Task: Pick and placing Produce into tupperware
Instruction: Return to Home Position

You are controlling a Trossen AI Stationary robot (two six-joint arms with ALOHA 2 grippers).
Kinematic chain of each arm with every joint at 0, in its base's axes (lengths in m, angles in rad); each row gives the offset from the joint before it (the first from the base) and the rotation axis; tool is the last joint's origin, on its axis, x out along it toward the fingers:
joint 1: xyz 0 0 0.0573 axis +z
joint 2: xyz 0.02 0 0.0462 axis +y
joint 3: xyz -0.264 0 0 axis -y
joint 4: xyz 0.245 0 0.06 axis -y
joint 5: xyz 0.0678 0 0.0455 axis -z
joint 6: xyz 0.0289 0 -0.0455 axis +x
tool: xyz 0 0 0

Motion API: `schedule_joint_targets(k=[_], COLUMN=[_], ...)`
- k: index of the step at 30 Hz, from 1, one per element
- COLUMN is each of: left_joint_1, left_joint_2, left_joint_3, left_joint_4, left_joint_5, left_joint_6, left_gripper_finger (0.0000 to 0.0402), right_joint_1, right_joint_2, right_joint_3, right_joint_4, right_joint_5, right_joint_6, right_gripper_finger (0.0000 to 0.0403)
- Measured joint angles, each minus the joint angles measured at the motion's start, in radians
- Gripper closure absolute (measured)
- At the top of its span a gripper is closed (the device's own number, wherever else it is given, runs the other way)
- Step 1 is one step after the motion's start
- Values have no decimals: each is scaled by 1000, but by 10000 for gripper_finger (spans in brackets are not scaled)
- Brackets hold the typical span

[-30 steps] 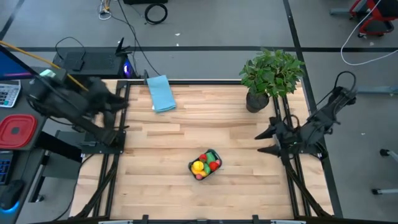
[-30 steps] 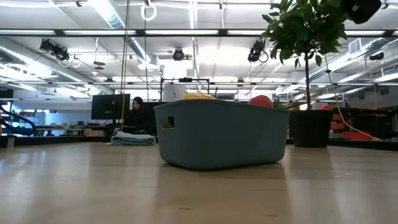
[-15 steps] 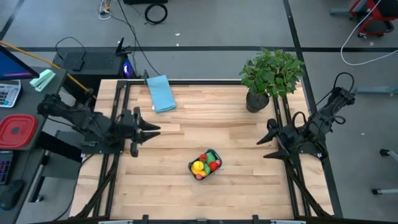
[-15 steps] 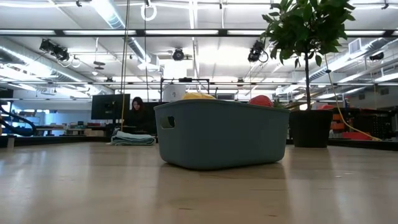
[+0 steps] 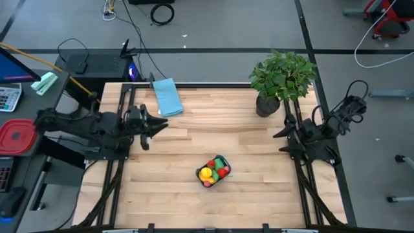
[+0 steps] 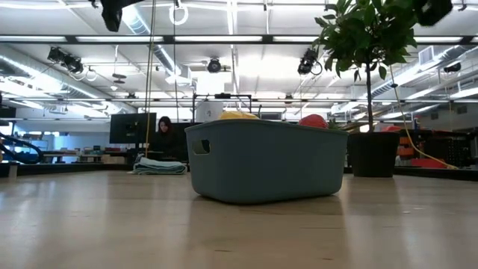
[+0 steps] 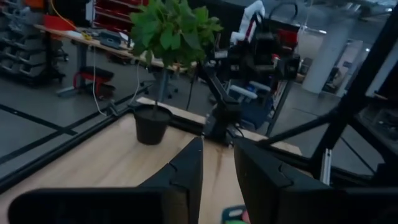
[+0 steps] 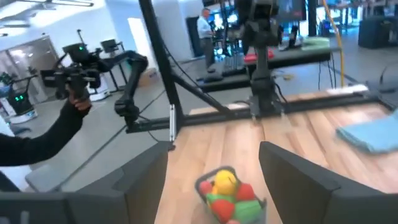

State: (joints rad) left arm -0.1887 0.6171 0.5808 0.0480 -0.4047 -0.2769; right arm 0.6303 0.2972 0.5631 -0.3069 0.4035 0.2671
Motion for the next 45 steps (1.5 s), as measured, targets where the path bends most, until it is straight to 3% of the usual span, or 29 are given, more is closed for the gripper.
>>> schedule_joint_targets(k=[8,17,24,31,36,41,45], left_joint_1=[40,28,135,257,271,272,286], left_joint_2=[38,201,211,230,234,233,233], left_joint_3=[0,0,0,0,0,0,0], left_joint_4=[11,221,232,231,229,220,196], left_joint_5=[38,46,56,282,286,287,287], left_joint_6=[-6,35,27,1,40,57,78], left_gripper_finger=[306,304,306,302,307,304,301], right_joint_1=[-21,-51,-134,-274,-330,-404,-460], right_joint_2=[-57,-57,-57,-57,-58,-93,-141], right_joint_3=[-207,-345,-338,-330,-330,-331,-331], right_joint_4=[195,337,341,273,257,220,216], right_joint_5=[34,22,-44,-111,-122,-27,-72], right_joint_6=[30,25,-98,-58,-40,-65,-98], right_gripper_finger=[139,139,139,139,139,139,139])
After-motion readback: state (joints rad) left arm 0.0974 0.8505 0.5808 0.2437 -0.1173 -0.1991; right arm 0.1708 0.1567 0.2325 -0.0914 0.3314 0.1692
